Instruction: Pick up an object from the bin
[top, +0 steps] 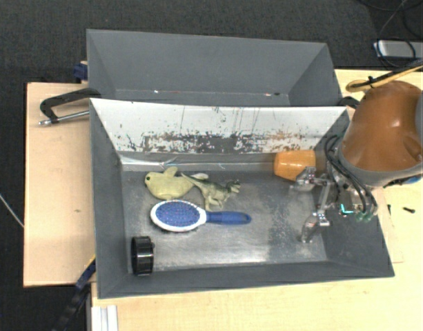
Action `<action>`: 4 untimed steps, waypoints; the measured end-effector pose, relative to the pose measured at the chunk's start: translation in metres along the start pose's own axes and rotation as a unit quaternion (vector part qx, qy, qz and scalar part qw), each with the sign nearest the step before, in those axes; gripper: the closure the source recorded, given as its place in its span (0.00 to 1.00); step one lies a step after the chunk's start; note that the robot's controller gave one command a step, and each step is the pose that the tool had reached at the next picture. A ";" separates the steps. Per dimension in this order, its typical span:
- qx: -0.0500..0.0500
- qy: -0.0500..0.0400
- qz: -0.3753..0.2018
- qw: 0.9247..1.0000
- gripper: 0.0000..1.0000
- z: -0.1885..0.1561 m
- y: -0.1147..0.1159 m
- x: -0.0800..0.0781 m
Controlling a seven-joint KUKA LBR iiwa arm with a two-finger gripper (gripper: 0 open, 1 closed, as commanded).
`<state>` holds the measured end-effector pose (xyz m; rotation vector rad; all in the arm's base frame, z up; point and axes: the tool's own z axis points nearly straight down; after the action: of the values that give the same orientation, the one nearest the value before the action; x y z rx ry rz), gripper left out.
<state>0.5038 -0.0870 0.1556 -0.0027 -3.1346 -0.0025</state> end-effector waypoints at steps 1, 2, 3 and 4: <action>0.000 -0.006 -0.201 0.980 0.00 0.052 0.067 -0.077; -0.001 -0.001 -0.235 0.972 0.00 0.057 0.111 -0.023; 0.002 -0.006 -0.343 0.939 0.00 0.080 0.141 -0.032; 0.002 -0.007 -0.343 0.939 1.00 0.080 0.142 -0.032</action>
Offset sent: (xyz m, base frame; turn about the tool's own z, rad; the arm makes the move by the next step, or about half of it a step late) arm 0.0748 0.0633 -0.0518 -0.4012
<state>0.5353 0.0547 0.0757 1.0789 -2.9584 -0.0012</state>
